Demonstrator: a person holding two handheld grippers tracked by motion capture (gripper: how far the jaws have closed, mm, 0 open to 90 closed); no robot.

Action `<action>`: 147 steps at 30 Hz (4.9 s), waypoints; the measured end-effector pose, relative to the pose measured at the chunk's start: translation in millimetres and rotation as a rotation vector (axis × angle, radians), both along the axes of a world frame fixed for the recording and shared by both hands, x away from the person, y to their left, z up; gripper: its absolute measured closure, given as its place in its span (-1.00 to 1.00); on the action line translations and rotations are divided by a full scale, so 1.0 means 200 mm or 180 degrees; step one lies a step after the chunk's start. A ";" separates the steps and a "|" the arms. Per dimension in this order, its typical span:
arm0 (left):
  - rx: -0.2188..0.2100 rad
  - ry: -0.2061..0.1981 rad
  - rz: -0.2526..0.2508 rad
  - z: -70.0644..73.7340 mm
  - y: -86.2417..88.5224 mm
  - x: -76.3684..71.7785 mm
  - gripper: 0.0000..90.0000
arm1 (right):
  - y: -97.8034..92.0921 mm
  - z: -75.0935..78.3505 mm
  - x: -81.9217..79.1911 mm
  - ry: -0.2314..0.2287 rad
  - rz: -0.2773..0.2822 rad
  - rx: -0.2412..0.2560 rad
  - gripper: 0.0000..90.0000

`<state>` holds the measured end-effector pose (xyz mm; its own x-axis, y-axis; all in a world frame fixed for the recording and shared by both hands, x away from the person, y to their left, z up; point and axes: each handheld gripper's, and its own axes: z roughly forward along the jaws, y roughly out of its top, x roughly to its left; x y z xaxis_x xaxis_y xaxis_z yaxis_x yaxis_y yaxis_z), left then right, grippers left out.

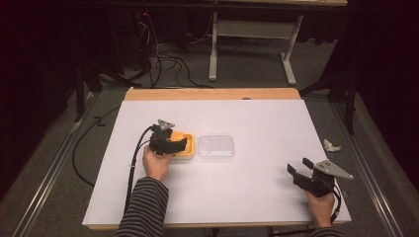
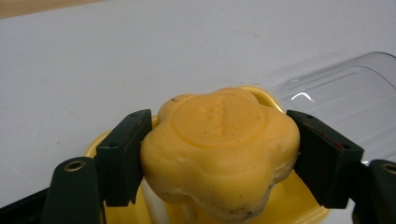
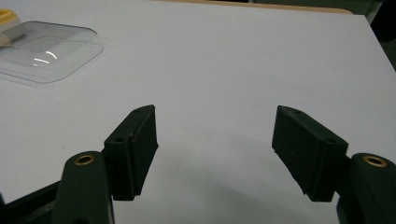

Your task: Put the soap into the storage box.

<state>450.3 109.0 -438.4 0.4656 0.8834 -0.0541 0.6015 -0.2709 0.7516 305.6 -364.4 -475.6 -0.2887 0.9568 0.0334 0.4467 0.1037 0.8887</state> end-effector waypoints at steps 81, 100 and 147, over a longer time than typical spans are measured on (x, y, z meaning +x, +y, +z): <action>-0.0122 -0.0146 -0.0153 0.12 0.07 -0.14 -0.57 | 0.01 0.00 0.00 0.0022 0.0024 -0.0048 -0.30; -0.0180 -0.0260 -0.0272 0.16 0.10 -0.29 -0.56 | 0.01 0.00 0.01 0.0055 0.0026 -0.0050 -0.30; -0.0505 -0.0274 -0.0325 0.09 0.17 -0.54 -0.52 | 0.02 0.00 0.01 0.0097 0.0019 -0.0068 -0.29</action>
